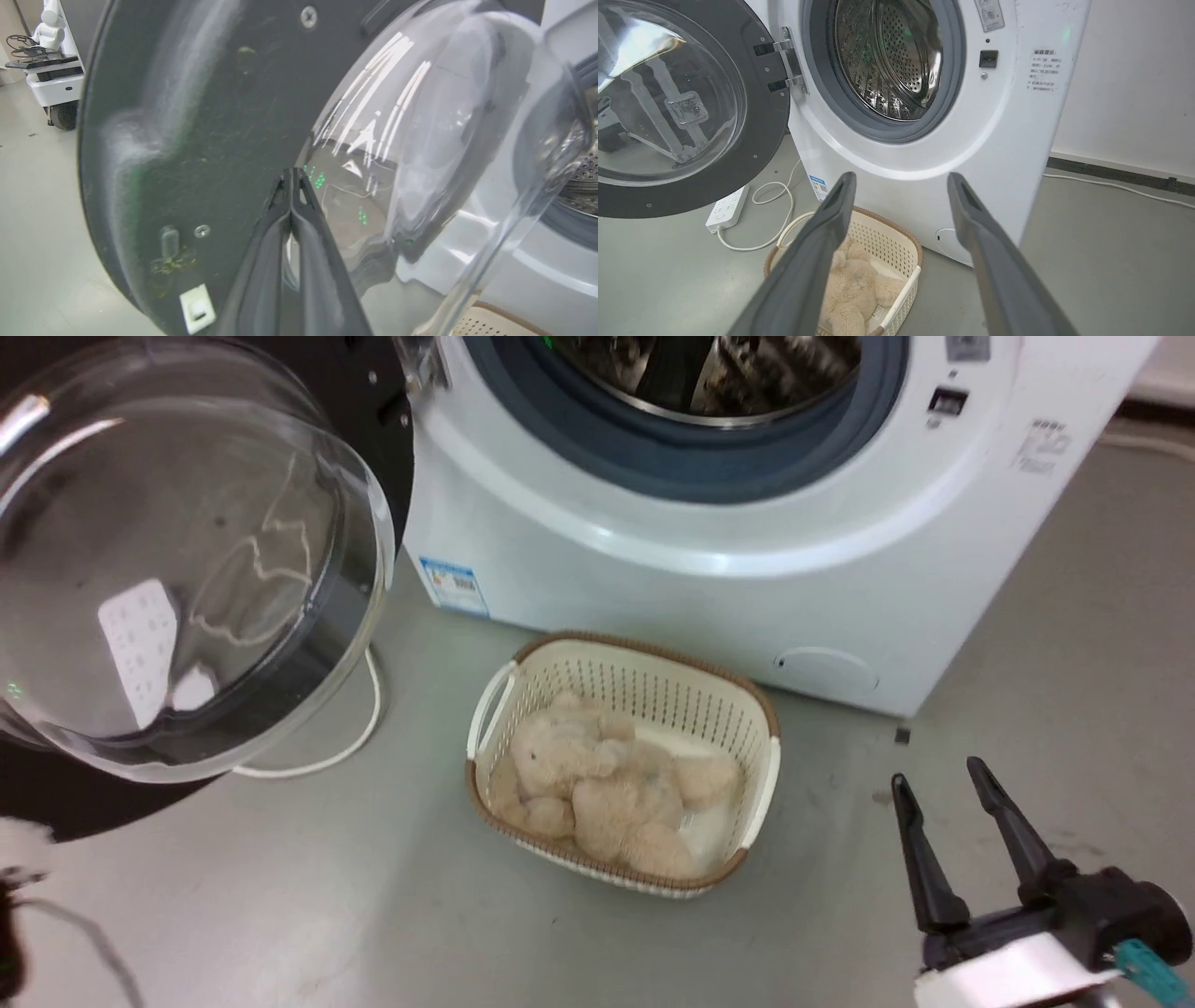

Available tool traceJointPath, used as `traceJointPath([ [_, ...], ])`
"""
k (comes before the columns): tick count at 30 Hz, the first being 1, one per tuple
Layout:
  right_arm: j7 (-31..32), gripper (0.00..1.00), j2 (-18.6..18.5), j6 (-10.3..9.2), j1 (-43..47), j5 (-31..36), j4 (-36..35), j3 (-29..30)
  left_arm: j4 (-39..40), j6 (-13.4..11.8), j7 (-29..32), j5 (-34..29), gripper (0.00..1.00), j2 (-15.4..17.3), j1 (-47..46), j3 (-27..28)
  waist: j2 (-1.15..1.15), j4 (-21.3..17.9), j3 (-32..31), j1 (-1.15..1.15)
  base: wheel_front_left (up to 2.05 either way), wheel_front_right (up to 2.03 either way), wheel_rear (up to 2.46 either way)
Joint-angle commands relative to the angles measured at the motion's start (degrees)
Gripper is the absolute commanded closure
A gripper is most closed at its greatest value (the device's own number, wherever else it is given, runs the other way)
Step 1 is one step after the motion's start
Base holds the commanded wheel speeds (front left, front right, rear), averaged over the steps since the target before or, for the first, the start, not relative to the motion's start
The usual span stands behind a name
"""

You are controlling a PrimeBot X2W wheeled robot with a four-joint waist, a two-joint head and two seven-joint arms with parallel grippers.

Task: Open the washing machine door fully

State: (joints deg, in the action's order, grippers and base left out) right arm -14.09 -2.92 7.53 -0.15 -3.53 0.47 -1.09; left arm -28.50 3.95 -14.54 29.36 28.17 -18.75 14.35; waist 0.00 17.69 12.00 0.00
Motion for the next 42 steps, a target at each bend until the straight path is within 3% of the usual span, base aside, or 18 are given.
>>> traceJointPath([
  [1, -0.4, 0.0, 0.0, -0.04, 0.7, -0.2, 0.2, 0.9, 1.0, 0.4, -0.4, -0.4, 1.0, -1.0, 0.5, -0.4, 0.0, -0.5, -2.0, 0.0, 0.0, 0.0, 0.0],
  [3, -0.5, 0.0, 0.0, -0.04, 1.0, -1.1, 0.7, 3.4, 4.7, 0.9, -0.4, -1.7, 1.0, -3.2, 1.8, -0.7, 0.0, -1.0, -4.0, 0.0, 0.0, 0.0, 0.0],
  [4, -0.7, 0.0, 0.0, -0.04, 1.2, -1.8, 1.1, 5.4, 10.6, 1.4, -0.4, -4.5, 1.0, -6.7, 4.7, -1.4, 0.0, -2.2, -6.7, 0.0, 0.0, 0.0, 0.0],
  [10, -0.9, 0.0, 0.0, -0.04, 2.4, 0.1, 0.2, 6.0, 20.7, 0.8, -0.4, -10.2, 1.0, -14.3, 11.0, -3.5, 0.0, -5.2, -9.9, 0.0, 0.0, 0.0, 0.0],
  [16, -0.9, 0.0, 0.0, -0.04, 4.0, 0.5, -1.3, 5.7, 25.8, 0.9, -0.4, -15.7, 1.0, -18.4, 17.3, -7.7, 0.0, -8.7, -11.8, 0.0, 0.0, 0.0, 0.0],
  [18, -0.9, 0.0, 0.0, -0.04, 5.3, 0.3, -1.9, 4.8, 28.0, 0.4, -0.5, -18.3, 1.0, -21.4, 20.8, -10.4, 0.0, -10.3, -12.6, 0.0, 0.0, 0.0, 0.0],
  [19, -0.9, 0.0, 0.0, -0.04, 5.6, 0.2, -1.9, 4.6, 28.3, 0.1, -0.5, -18.7, 0.83, -22.0, 21.6, -10.9, 0.0, -10.7, -12.8, 0.0, 0.0, 0.0, 0.0],
  [20, -0.9, 0.0, 0.0, -0.04, 5.9, 0.2, -2.0, 4.4, 28.5, -0.2, -0.5, -19.1, 0.5, -22.5, 22.5, -11.4, 0.0, -11.0, -12.8, 0.0, 0.0, 0.0, 0.0],
  [21, -0.9, 0.0, 0.0, -0.04, 6.1, 0.1, -2.1, 4.3, 28.7, -0.6, -0.5, -19.6, 0.0, -22.9, 23.1, -11.7, 0.0, -11.3, -12.9, 0.0, 0.0, 0.0, 0.0],
  [32, -0.9, 0.0, 0.0, -0.04, 6.9, -0.8, -1.8, 4.4, 28.9, -2.3, -0.5, -24.1, 0.0, -24.4, 27.2, -15.5, 0.0, -13.4, -13.3, 0.0, 0.0, 0.0, 0.0],
  [42, -0.9, 0.0, 0.0, -0.04, 6.9, -1.2, -1.0, 3.6, 28.1, -2.7, -0.5, -24.6, 0.0, -24.7, 26.6, -15.4, 0.0, -13.3, -13.2, 0.0, 0.0, 0.0, 0.0],
])
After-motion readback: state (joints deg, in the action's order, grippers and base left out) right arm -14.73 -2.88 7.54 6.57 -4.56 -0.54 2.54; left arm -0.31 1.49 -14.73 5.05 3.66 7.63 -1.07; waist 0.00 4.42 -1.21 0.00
